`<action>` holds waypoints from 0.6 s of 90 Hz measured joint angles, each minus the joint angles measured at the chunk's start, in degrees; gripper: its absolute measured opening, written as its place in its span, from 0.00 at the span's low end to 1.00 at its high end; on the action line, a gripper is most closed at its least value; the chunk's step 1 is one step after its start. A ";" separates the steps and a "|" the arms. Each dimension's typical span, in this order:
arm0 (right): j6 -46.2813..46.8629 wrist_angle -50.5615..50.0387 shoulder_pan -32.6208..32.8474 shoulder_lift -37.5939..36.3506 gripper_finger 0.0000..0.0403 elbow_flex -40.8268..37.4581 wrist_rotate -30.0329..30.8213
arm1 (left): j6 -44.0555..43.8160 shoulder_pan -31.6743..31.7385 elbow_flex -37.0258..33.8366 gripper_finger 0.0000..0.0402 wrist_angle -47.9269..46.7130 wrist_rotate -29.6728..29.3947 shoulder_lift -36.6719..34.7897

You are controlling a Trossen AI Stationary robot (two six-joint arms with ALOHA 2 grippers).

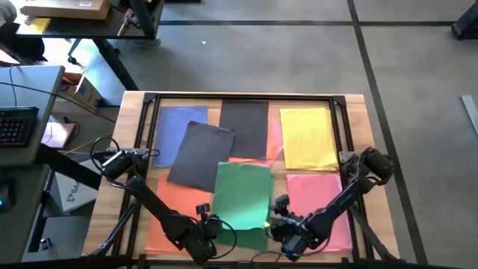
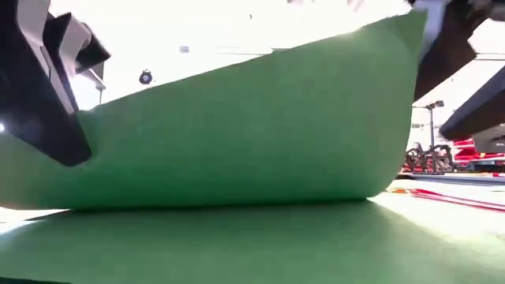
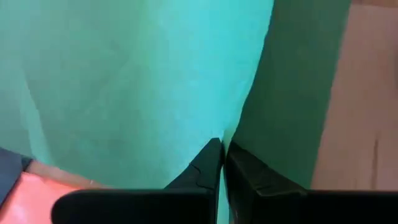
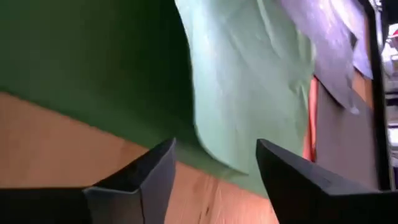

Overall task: Organize paper
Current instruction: Stack the top green paper on the bottom green paper

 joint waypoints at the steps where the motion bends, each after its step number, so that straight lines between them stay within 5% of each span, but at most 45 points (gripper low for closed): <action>1: 0.61 -0.19 0.19 0.00 0.52 0.12 0.29 | 0.60 0.00 0.01 0.00 0.19 0.07 0.06; 28: 16.92 -3.30 3.90 0.02 0.49 -0.95 5.86 | 10.43 -0.67 0.00 0.00 0.33 -1.24 0.59; 54: 20.45 -3.33 3.86 0.02 0.48 -2.04 6.45 | 11.70 -2.38 0.52 0.00 -0.20 -0.75 0.59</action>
